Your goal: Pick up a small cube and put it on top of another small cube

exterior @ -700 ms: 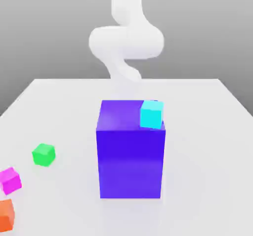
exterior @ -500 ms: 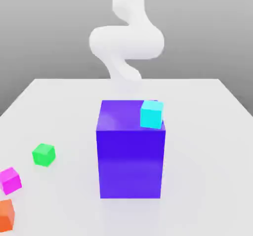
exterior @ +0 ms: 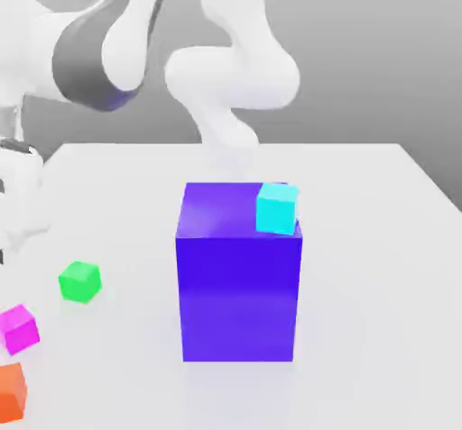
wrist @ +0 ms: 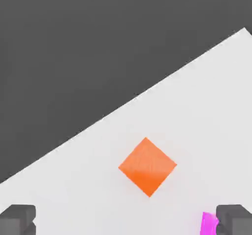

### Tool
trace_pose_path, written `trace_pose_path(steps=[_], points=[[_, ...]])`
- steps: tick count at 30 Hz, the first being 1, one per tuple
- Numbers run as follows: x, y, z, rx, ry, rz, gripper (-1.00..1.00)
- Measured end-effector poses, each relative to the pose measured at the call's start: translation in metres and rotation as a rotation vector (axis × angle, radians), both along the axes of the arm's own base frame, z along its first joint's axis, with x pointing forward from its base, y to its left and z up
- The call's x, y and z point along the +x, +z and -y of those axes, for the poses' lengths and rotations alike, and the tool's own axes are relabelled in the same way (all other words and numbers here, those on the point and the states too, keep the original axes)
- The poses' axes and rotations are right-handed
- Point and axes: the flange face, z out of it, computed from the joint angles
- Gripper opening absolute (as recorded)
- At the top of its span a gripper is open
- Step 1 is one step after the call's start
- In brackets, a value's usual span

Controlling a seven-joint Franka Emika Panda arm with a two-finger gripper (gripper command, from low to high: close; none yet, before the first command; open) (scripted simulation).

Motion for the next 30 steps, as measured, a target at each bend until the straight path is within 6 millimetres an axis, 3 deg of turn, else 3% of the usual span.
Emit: trace_pose_path(steps=[5,9,10,17,22,30], points=[[-0.05,-0.089,0.03,0.06,-0.109,-0.115,0.0],[-0.058,-0.143,0.035,0.067,-0.125,-0.131,0.0],[-0.059,-0.155,0.034,0.068,-0.126,-0.131,-1.0],[-0.059,-0.158,0.034,0.069,-0.127,-0.132,-1.0],[-0.06,-0.104,0.034,0.069,-0.122,-0.132,-1.0],[-0.113,-0.066,0.016,0.034,0.223,-0.155,-1.0]])
